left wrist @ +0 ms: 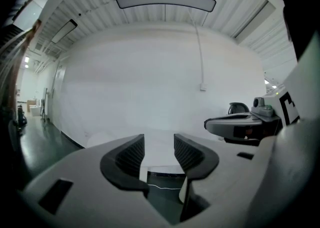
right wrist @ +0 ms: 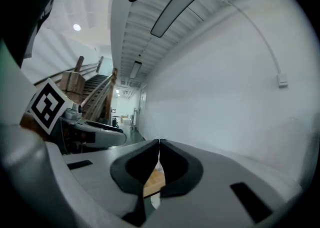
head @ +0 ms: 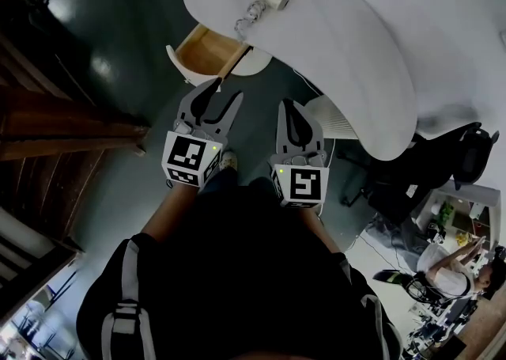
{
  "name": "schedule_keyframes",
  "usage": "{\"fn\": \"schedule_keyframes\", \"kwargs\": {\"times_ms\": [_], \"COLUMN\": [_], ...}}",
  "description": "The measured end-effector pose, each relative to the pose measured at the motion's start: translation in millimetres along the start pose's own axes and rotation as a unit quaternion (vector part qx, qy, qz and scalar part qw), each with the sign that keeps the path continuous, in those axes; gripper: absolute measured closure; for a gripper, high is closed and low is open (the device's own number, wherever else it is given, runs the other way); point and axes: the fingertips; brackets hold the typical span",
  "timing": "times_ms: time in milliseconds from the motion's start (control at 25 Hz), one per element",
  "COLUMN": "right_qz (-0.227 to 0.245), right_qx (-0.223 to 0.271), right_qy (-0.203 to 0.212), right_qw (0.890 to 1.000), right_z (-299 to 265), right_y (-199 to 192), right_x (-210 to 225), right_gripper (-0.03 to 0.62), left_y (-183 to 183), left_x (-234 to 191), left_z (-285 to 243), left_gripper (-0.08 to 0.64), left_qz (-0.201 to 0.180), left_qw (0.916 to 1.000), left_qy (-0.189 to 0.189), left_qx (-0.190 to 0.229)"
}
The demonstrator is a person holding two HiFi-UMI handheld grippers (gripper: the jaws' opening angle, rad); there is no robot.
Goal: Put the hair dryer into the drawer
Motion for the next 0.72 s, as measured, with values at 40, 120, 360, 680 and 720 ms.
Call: {"fn": "schedule_keyframes", "kwargs": {"times_ms": [40,120,360,680,720], "right_qz": [0.001,0.004,-0.002,0.000,0.000], "right_qx": [-0.002,-0.005,-0.010,-0.013,-0.010], "right_qy": [-0.001,-0.001,0.002,0.017,0.019], "right_qw": [1.000,1.000,1.000,1.000,1.000], "right_z": [-2.4,-5.5,-18.9,-62.8,-70.8], "right_y": [-0.8,-2.3,-6.6,-15.7,-16.6], "right_x": [0.1,0.4,6.4,30.4,34.9], "right_gripper": [0.568,0.568,0.568,0.568,0.568], "left_y": [-0.7,-2.2,-7.2,-13.4,-14.4], "left_x": [-2.5,-6.1,-13.0,-32.2,-36.0], "left_z": [-1.8,-4.5,-17.8,-63.3,-70.5], "left_gripper": [0.373,0.372,0.371,0.366,0.365], "left_qz": [0.000,0.002,0.008,0.009,0.009], "left_qw": [1.0000,1.0000,0.9999,0.9999,0.9999], "left_qy": [-0.001,-0.001,-0.001,0.001,0.002], "left_qx": [0.000,-0.001,-0.008,-0.014,-0.014]}}
Point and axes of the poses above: the fingertips, and each gripper's own axes: z backward along the fingers, x to its right, y out of its top, and after that the axes turned 14 degrees about x, right-handed
